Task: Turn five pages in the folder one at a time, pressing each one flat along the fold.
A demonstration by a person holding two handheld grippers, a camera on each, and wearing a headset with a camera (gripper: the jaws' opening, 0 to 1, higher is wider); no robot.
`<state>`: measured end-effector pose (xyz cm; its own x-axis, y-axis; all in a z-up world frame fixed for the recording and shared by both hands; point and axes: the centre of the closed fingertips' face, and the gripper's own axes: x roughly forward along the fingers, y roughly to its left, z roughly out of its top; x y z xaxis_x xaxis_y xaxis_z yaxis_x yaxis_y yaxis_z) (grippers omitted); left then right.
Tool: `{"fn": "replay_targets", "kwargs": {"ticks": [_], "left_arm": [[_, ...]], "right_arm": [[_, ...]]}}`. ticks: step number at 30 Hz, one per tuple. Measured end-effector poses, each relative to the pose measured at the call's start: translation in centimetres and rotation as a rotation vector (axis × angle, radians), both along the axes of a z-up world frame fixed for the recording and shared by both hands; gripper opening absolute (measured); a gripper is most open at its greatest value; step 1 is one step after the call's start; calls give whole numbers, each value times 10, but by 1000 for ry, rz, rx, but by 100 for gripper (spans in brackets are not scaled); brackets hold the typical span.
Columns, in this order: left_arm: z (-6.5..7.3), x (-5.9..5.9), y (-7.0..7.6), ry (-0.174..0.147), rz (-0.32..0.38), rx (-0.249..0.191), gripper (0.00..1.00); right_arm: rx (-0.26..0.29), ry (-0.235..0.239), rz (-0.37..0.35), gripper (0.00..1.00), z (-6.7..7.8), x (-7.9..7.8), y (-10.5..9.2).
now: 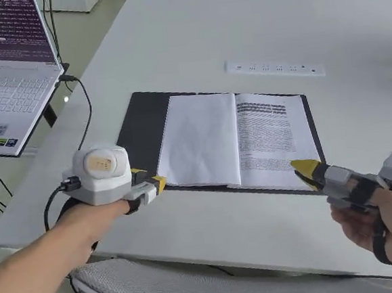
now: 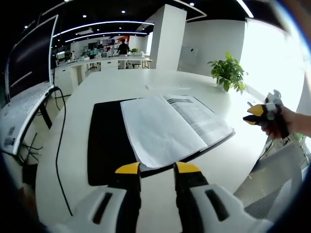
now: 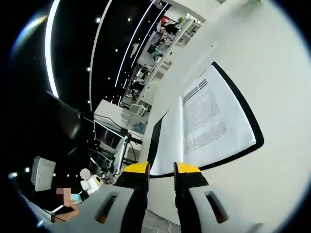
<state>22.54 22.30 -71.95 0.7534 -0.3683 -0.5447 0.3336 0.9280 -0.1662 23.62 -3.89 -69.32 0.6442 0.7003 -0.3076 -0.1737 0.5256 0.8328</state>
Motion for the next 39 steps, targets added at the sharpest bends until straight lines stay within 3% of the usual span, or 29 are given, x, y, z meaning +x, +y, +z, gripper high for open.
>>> {"fn": "replay_targets", "kwargs": {"ticks": [3,5,8,14,17,18,23,27,34,39], "left_arm": [[13,-2,3,-11,-3,-9,26],[23,-3,6,-37,8,-25,26],[37,-3,12,-74,26,-46,27],[54,-9,11,-80,16,-62,31],[58,-17,7,-49,-8,-47,38],[61,-18,7,-52,-10,-46,39],[68,-31,5,-19,-36,-26,48],[79,-37,8,-27,-36,-29,59],[87,-51,14,27,-33,-37,74],[95,-58,14,21,-36,-39,76]], "right_arm": [[-85,-51,17,21,11,-6,-8],[-179,-102,45,23,21,-15,-13],[-212,-127,33,26,32,-21,-19],[-256,-139,-6,37,38,-29,-35],[-267,-135,-17,47,41,-36,-39],[-267,-139,-23,49,44,-37,-40],[-273,-156,-31,54,55,-46,-44],[-278,-187,-44,59,67,-50,-47],[-332,-226,-40,71,81,-57,-52],[-372,-234,-29,73,83,-61,-56]]}}
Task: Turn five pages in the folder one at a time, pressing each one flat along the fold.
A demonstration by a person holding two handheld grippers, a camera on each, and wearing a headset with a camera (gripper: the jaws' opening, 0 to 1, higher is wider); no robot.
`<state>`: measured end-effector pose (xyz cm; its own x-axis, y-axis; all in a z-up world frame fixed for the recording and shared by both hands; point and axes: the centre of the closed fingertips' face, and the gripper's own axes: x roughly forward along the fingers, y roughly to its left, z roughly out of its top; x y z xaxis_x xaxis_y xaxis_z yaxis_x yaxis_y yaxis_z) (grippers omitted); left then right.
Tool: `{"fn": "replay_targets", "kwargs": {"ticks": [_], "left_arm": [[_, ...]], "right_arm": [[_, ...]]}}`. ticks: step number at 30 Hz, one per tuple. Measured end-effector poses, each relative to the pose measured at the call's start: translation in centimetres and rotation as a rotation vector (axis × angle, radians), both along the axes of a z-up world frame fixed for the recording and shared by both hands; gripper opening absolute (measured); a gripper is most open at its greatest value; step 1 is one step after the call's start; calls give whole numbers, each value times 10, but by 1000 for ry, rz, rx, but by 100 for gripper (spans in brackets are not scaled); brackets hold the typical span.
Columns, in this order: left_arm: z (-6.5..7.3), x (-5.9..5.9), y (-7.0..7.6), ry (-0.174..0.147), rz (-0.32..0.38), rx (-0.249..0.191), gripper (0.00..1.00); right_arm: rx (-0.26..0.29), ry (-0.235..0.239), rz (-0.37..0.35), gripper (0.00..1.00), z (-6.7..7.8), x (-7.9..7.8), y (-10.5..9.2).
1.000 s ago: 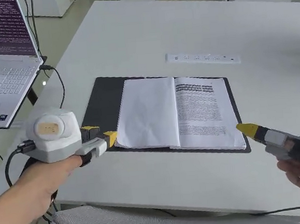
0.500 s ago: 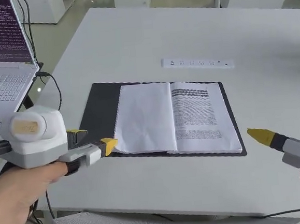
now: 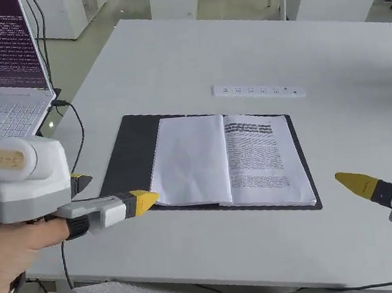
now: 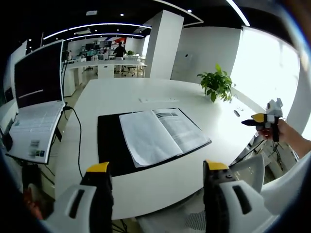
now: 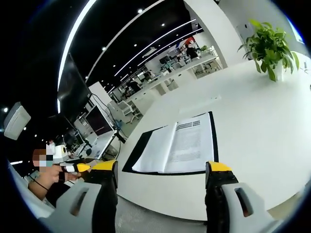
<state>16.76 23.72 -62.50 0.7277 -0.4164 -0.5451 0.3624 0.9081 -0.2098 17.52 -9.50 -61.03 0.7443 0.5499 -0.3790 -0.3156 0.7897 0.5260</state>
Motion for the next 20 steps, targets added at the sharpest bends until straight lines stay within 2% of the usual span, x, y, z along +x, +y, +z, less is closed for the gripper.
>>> {"fn": "replay_targets", "kwargs": {"ticks": [3,9,20], "left_arm": [[4,-4,-2,4,-3,-5,78],[12,-8,-6,-13,-12,-11,77],[17,-13,-9,-18,-20,-3,77]], "right_arm": [[-7,2,2,75,1,-4,0],[-39,3,9,76,-1,-8,-2],[-24,-16,-5,79,5,-8,-5]]}}
